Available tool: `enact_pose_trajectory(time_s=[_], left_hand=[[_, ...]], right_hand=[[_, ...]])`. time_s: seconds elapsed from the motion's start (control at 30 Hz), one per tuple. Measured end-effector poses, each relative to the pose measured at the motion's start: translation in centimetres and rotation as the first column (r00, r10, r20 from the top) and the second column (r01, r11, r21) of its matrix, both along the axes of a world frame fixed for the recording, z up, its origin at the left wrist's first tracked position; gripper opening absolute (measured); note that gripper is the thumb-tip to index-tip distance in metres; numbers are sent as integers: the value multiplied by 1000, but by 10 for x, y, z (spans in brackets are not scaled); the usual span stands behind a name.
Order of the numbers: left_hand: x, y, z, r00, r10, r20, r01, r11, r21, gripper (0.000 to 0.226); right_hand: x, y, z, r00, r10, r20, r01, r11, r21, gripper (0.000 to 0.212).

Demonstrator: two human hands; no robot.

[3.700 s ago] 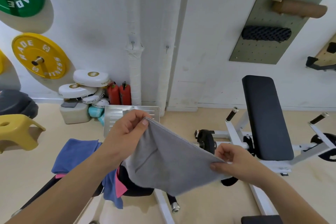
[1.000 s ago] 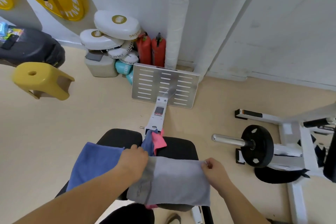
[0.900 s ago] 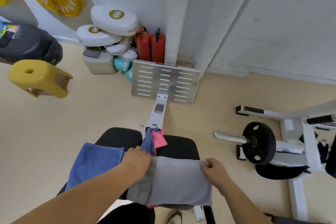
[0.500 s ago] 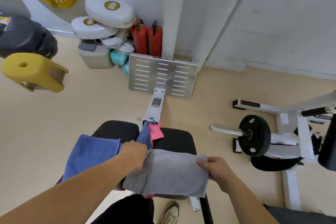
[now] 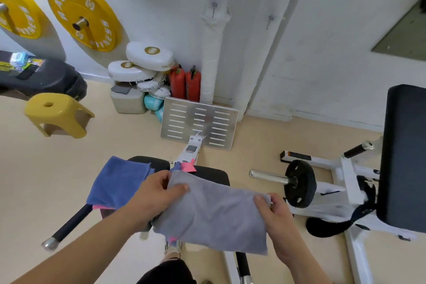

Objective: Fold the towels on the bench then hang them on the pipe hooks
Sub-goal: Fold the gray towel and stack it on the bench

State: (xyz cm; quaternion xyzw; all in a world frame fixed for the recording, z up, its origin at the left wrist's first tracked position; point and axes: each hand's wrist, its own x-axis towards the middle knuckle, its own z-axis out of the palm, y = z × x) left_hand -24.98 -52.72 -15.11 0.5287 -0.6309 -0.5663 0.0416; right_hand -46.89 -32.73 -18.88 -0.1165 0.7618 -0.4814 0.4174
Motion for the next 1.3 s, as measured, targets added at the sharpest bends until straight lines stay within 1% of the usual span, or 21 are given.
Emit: enact_pose_trajectory(time_s=[0.07, 0.1, 0.2, 0.27, 0.43, 0.5, 0.57, 0.63, 0.7, 0.77, 0.8, 0.83, 0.9, 0.93, 0.97, 1.0, 1.07, 1.13, 1.17, 1.23, 1.3], left_hand=[[-10, 33, 17, 994, 97, -52, -99, 994, -40, 17], [-15, 52, 26, 990, 108, -94, -113, 993, -46, 16], [-26, 103, 46, 974, 55, -219, -68, 996, -52, 13], [-27, 127, 53, 961, 59, -270, -78, 995, -58, 15], [-7, 145, 76, 940, 90, -328, -130, 986, -105, 25], [-3, 149, 82, 946, 95, -311, -153, 974, -166, 29], [-3, 157, 82, 959, 72, -275, -130, 972, -198, 27], [-3, 164, 82, 956, 50, -288, -91, 988, -128, 28], [3, 164, 83, 935, 58, -349, -60, 998, 5, 39], [15, 153, 83, 916, 97, -388, -50, 990, 130, 50], [22, 146, 83, 910, 135, -393, -74, 983, 168, 51], [28, 137, 80, 911, 174, -373, -120, 979, 163, 48], [43, 117, 74, 919, 259, -299, -263, 964, 28, 40], [52, 107, 72, 915, 303, -268, -325, 945, -40, 40], [62, 96, 70, 910, 329, -251, -353, 934, -55, 44], [70, 85, 69, 910, 326, -256, -339, 941, -8, 48], [87, 64, 68, 902, 273, -334, -219, 957, 191, 44], [102, 43, 64, 888, 235, -394, -91, 932, 351, 35], [107, 34, 60, 887, 243, -393, -77, 917, 392, 31], [117, 16, 47, 897, 284, -338, -145, 913, 382, 22], [125, -5, 32, 916, 309, -257, -228, 926, 302, 16]], right_hand=[[18, 1, 25, 998, 34, -46, -36, 998, -44, 22], [28, -1, 36, 997, 49, -58, -53, 997, -63, 21], [56, -3, 61, 992, 84, -95, -95, 988, -118, 18], [70, -1, 73, 989, 103, -108, -119, 981, -155, 17], [83, 10, 85, 992, 115, -56, -124, 972, -202, 15], [90, 10, 87, 990, 140, -11, -139, 965, -224, 14], [100, 9, 86, 987, 162, -8, -159, 956, -247, 12], [107, 7, 84, 987, 162, 10, -154, 952, -264, 13], [107, 5, 80, 986, 153, 60, -132, 953, -271, 19], [103, 1, 76, 979, 162, 121, -124, 953, -276, 12], [102, -2, 74, 975, 175, 134, -133, 953, -271, 8], [101, -6, 74, 973, 187, 132, -148, 954, -259, 7], [103, -18, 75, 972, 210, 108, -177, 950, -256, 14], [104, -25, 77, 966, 233, 111, -196, 942, -272, 17], [105, -33, 78, 957, 258, 131, -211, 932, -296, 18], [106, -41, 80, 945, 283, 165, -221, 922, -316, 19], [110, -58, 89, 918, 324, 229, -235, 909, -343, 24], [115, -79, 88, 912, 357, 200, -280, 901, -331, 26], [119, -91, 83, 914, 375, 154, -317, 898, -303, 26], [129, -116, 67, 897, 437, 72, -416, 887, -200, 32], [142, -137, 49, 858, 500, 121, -487, 865, -125, 40]])
